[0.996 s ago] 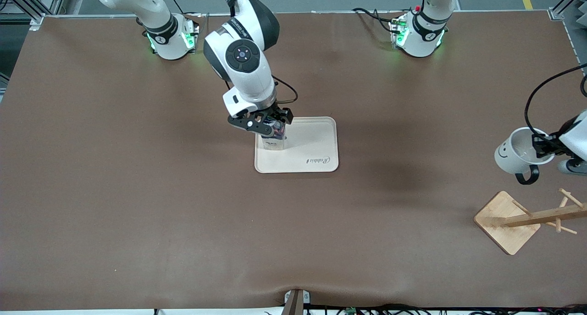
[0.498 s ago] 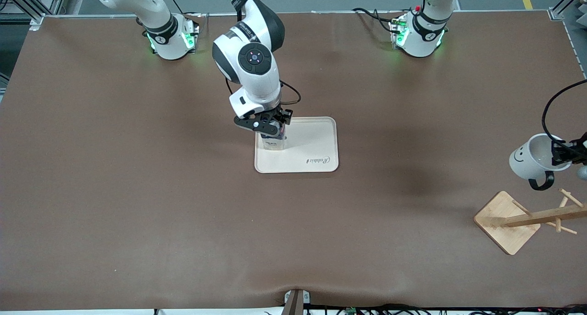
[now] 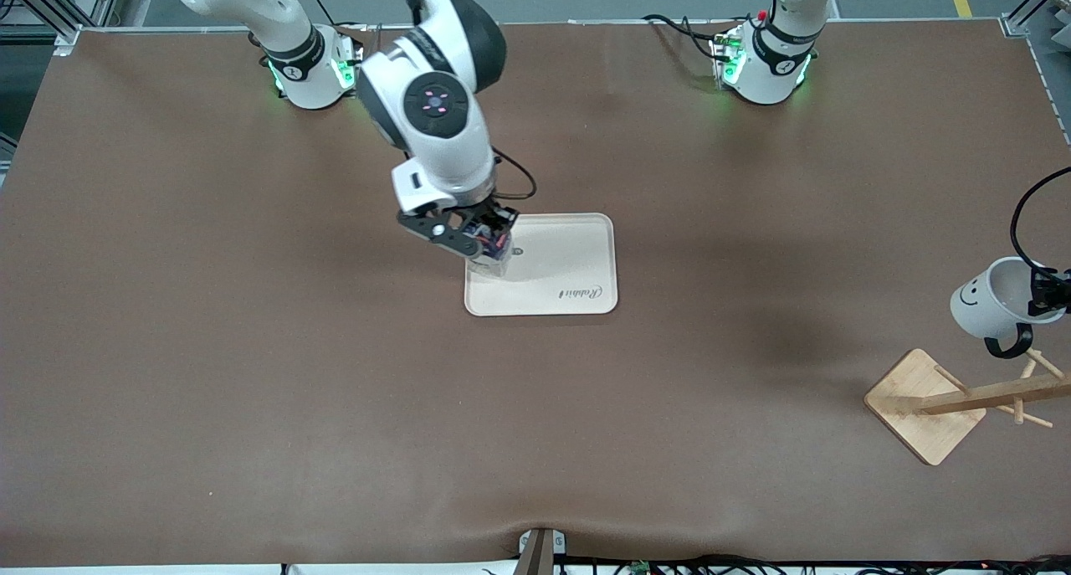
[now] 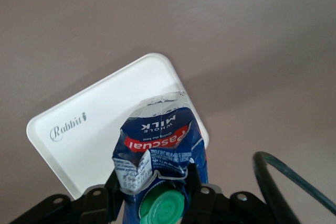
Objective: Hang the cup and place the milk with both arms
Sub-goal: 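Hang the mug handle on the stand peg while the right gripper carries milk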
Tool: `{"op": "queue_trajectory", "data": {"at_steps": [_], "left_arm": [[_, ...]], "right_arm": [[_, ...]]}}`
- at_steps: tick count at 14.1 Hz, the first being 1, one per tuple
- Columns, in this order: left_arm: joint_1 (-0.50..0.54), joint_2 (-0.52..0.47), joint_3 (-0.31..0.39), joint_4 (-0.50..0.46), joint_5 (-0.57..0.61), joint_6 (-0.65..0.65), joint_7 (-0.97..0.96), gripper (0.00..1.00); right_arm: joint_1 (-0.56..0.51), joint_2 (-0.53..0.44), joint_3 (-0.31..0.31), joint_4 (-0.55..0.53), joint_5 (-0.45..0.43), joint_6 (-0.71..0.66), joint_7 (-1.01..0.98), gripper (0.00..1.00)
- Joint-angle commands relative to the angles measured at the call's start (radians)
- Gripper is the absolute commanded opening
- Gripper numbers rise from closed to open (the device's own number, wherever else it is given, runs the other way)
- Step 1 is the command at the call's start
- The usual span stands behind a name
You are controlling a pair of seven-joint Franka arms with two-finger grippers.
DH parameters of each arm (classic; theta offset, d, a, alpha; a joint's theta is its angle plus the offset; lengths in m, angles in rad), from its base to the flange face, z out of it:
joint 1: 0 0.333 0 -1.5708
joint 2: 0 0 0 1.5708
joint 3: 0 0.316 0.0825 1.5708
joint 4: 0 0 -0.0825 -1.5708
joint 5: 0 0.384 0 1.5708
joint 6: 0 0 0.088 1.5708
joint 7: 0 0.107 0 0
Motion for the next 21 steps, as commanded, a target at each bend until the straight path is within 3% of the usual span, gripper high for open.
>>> {"op": "queue_trajectory", "data": {"at_steps": [1, 4, 8, 10, 12, 14, 16, 20, 21], "left_arm": [[0.011, 0.007, 0.003, 0.022, -0.014, 0.009, 0.034, 0.0], [0.019, 0.016, 0.003, 0.026, -0.016, 0.024, 0.037, 0.0], [0.042, 0.029, 0.003, 0.028, -0.028, 0.052, 0.08, 0.0], [0.045, 0.039, 0.003, 0.028, -0.031, 0.073, 0.083, 0.0], [0.063, 0.059, 0.003, 0.028, -0.031, 0.102, 0.101, 0.0], [0.063, 0.073, 0.005, 0.03, -0.031, 0.13, 0.103, 0.0], [0.063, 0.091, 0.003, 0.042, -0.033, 0.141, 0.098, 0.0], [0.056, 0.111, 0.001, 0.065, -0.034, 0.141, 0.068, 1.0], [0.054, 0.108, -0.002, 0.063, -0.039, 0.139, 0.054, 1.0]], "right_arm": [[-0.115, -0.03, 0.002, 0.056, 0.015, -0.188, -0.122, 0.0], [-0.291, -0.09, -0.048, 0.042, 0.012, -0.339, -0.292, 0.0], [-0.616, -0.1, -0.062, 0.002, -0.06, -0.345, -0.791, 0.0], [-0.722, -0.111, -0.064, -0.082, -0.068, -0.278, -0.952, 0.0], [-0.747, -0.151, -0.064, -0.201, -0.071, -0.221, -0.961, 0.0], [-0.752, -0.24, -0.064, -0.411, -0.095, -0.032, -0.981, 0.0], [-0.762, -0.28, -0.064, -0.541, -0.109, 0.102, -1.05, 0.0], [-0.784, -0.272, -0.064, -0.568, -0.111, 0.114, -1.09, 0.0], [-0.784, -0.272, -0.064, -0.576, -0.111, 0.115, -1.09, 0.0]]}}
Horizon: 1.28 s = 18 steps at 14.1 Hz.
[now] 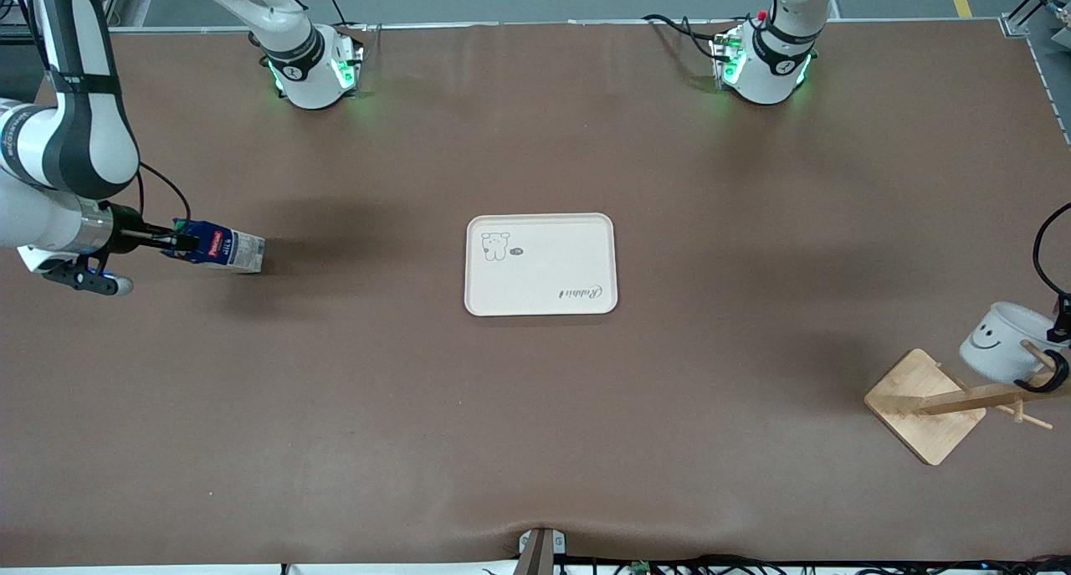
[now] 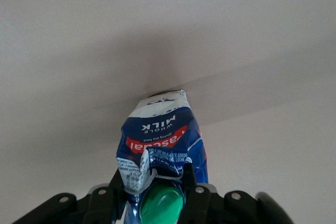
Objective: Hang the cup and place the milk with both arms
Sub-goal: 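Hang the mug handle on the stand peg while the right gripper carries milk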
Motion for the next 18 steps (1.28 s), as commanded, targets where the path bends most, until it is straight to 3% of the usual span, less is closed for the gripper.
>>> {"op": "queue_trajectory", "data": {"at_steps": [1, 3, 4, 8, 15, 18], "left_arm": [[-0.005, 0.001, -0.009, 0.027, -0.039, -0.014, -0.024, 1.0], [-0.004, -0.024, -0.009, 0.026, -0.079, -0.039, -0.066, 1.0], [-0.005, -0.039, -0.009, 0.024, -0.082, -0.048, -0.101, 1.0], [-0.004, -0.102, -0.041, 0.018, -0.082, -0.134, -0.257, 1.0], [-0.004, -0.222, -0.158, 0.013, -0.08, -0.339, -0.536, 1.0], [-0.002, -0.248, -0.185, 0.018, -0.082, -0.356, -0.574, 1.0]], "right_arm": [[-0.015, -0.036, 0.011, -0.045, -0.016, 0.014, -0.017, 0.02], [-0.018, -0.034, 0.011, -0.046, -0.015, 0.014, -0.017, 0.34], [-0.017, -0.034, 0.012, -0.046, -0.015, 0.011, -0.017, 0.44], [-0.02, -0.033, 0.012, -0.045, -0.016, 0.002, -0.017, 0.98], [-0.018, -0.031, 0.012, -0.039, -0.015, -0.013, -0.017, 1.0], [-0.018, -0.031, 0.011, -0.031, -0.015, -0.013, -0.016, 1.0]]}}
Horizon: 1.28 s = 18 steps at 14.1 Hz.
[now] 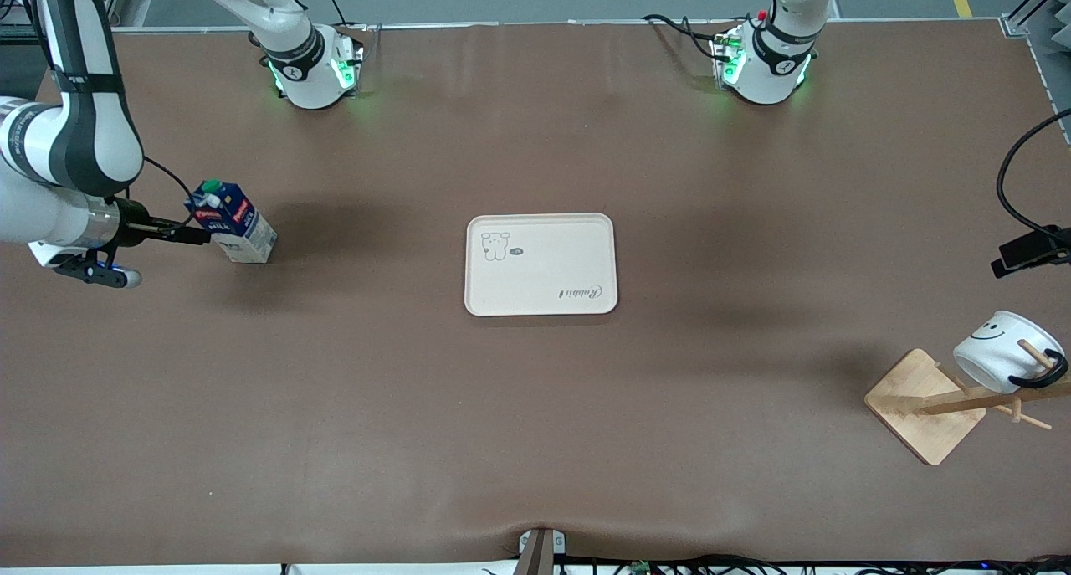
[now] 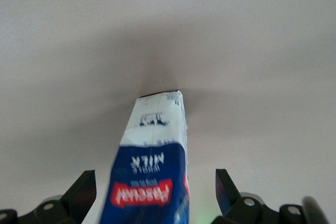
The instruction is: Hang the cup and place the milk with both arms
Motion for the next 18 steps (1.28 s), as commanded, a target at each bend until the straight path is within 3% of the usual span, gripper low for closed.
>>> {"op": "queue_trajectory", "data": {"at_steps": [1, 4, 5, 8, 13, 15, 16, 18], "left_arm": [[0.011, -0.036, -0.018, -0.005, -0.015, -0.047, -0.006, 1.0], [-0.012, -0.073, -0.002, -0.009, -0.1, -0.083, -0.003, 1.0], [-0.059, -0.093, 0.047, -0.011, -0.101, -0.117, 0.0, 1.0], [-0.28, -0.167, 0.274, -0.041, -0.142, -0.136, -0.006, 1.0], [-0.581, -0.266, 0.573, -0.152, -0.183, -0.136, -0.018, 1.0], [-0.641, -0.294, 0.622, -0.184, -0.183, -0.134, -0.023, 1.0], [-0.661, -0.302, 0.636, -0.193, -0.183, -0.136, -0.025, 1.0], [-0.658, -0.303, 0.636, -0.192, -0.18, -0.136, -0.022, 1.0]], "right_arm": [[-0.017, -0.028, 0.013, 0.003, -0.014, -0.01, -0.004, 1.0], [-0.014, -0.025, 0.013, 0.118, -0.01, -0.134, 0.005, 1.0], [-0.014, -0.025, 0.013, 0.157, -0.01, -0.174, 0.006, 1.0], [-0.006, -0.019, 0.016, 0.235, -0.016, -0.284, 0.006, 1.0], [0.004, 0.121, 0.019, 0.6, -0.034, -0.32, -0.006, 1.0], [0.052, 0.124, 0.014, 0.643, -0.072, -0.312, 0.005, 1.0], [0.067, 0.122, 0.016, 0.651, -0.132, -0.311, 0.006, 1.0], [0.064, 0.083, 0.016, 0.642, -0.114, -0.331, 0.008, 1.0]]}}
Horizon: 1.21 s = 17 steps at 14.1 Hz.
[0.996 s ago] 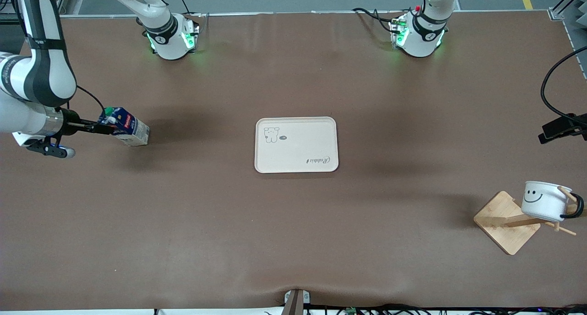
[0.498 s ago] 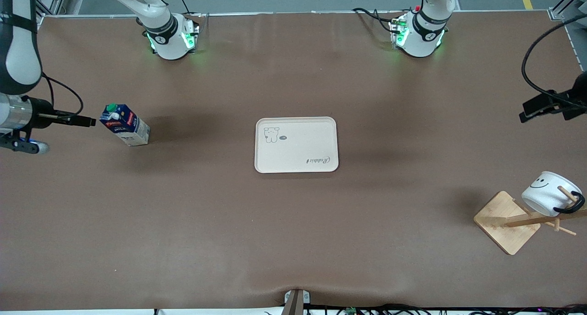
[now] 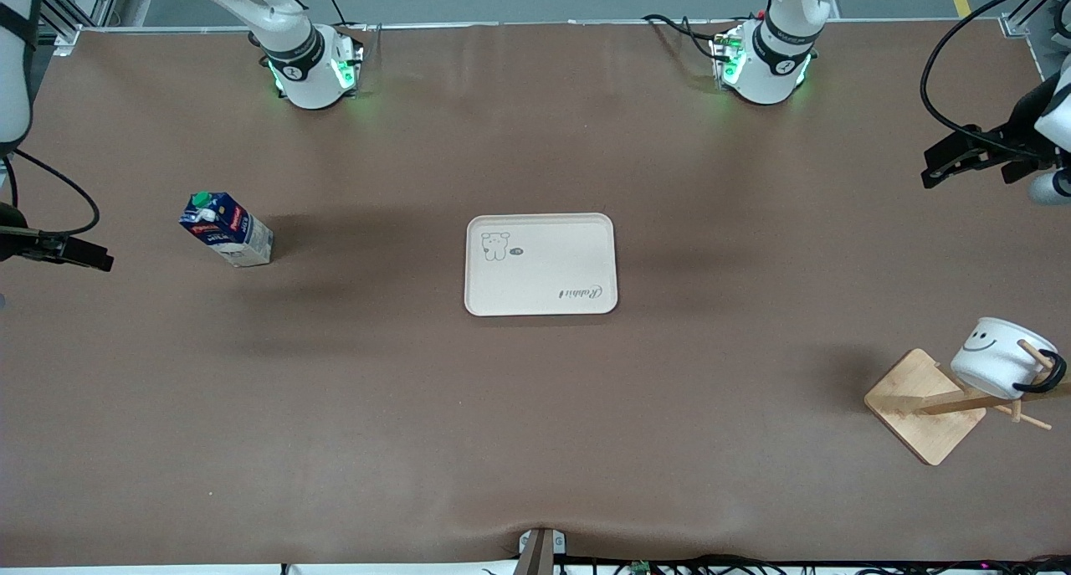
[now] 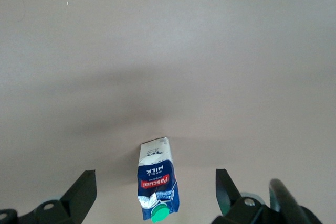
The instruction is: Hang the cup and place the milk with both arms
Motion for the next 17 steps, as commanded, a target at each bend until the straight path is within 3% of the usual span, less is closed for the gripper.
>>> {"op": "queue_trajectory", "data": {"at_steps": [1, 2, 4, 7, 10, 12, 15, 17], "left_arm": [[-0.006, -0.028, 0.017, -0.028, -0.015, 0.005, 0.001, 1.0], [-0.006, -0.028, 0.016, -0.028, -0.015, 0.005, -0.006, 1.0], [-0.007, -0.024, 0.011, -0.03, -0.011, 0.005, -0.008, 1.0], [-0.007, -0.017, 0.011, -0.027, -0.006, 0.006, -0.007, 1.0], [-0.002, -0.014, 0.016, -0.023, -0.003, 0.015, 0.006, 1.0], [-0.004, -0.014, 0.016, -0.022, -0.003, 0.012, 0.003, 1.0], [-0.002, -0.011, 0.019, -0.004, -0.001, 0.012, 0.004, 1.0], [-0.006, 0.006, 0.017, 0.007, -0.001, 0.012, 0.004, 1.0]], "right_arm": [[0.013, -0.059, 0.001, 0.013, -0.009, -0.103, 0.0, 1.0], [0.027, -0.052, -0.001, 0.016, -0.03, -0.18, 0.002, 1.0], [0.011, -0.052, -0.004, 0.037, -0.018, -0.188, -0.014, 1.0], [0.053, -0.05, 0.001, 0.22, -0.033, -0.297, 0.0, 1.0], [-0.04, -0.125, -0.007, 0.093, 0.095, -0.209, -0.169, 1.0], [-0.046, -0.215, -0.005, -0.044, 0.096, -0.139, -0.312, 1.0], [-0.016, -0.348, 0.013, -0.24, 0.094, -0.055, -0.107, 1.0], [-0.007, -0.343, 0.024, -0.222, 0.067, -0.062, -0.038, 1.0]]}}
